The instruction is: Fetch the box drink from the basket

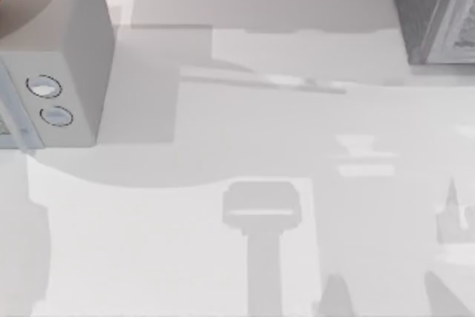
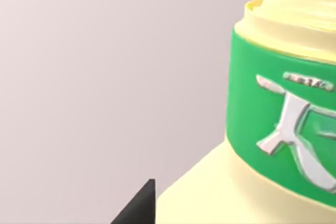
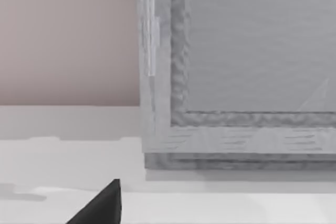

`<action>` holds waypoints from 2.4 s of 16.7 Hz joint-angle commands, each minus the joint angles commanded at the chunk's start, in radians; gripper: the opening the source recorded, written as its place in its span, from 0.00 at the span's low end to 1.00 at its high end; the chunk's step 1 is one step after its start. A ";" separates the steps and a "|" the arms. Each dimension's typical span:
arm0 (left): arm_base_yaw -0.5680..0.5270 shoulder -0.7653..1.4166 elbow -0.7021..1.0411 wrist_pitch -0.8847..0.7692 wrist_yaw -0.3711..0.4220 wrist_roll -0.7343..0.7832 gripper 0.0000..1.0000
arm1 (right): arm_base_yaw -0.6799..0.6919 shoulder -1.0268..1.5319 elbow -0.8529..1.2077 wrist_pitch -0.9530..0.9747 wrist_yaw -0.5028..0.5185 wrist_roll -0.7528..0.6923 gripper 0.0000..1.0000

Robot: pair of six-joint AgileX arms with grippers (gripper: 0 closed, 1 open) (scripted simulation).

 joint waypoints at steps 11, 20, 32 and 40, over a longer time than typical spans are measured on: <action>-0.070 -0.382 -0.416 0.024 -0.078 -0.002 0.00 | 0.000 0.000 0.000 0.000 0.000 0.000 1.00; -0.203 -1.154 -1.261 0.084 -0.223 -0.012 0.00 | 0.000 0.000 0.000 0.000 0.000 0.000 1.00; -0.271 -1.513 -1.633 0.111 -0.300 -0.020 0.00 | 0.000 0.000 0.000 0.000 0.000 0.000 1.00; 0.009 -1.548 -1.417 0.055 -0.017 -0.284 0.00 | 0.000 0.000 0.000 0.000 0.000 0.000 1.00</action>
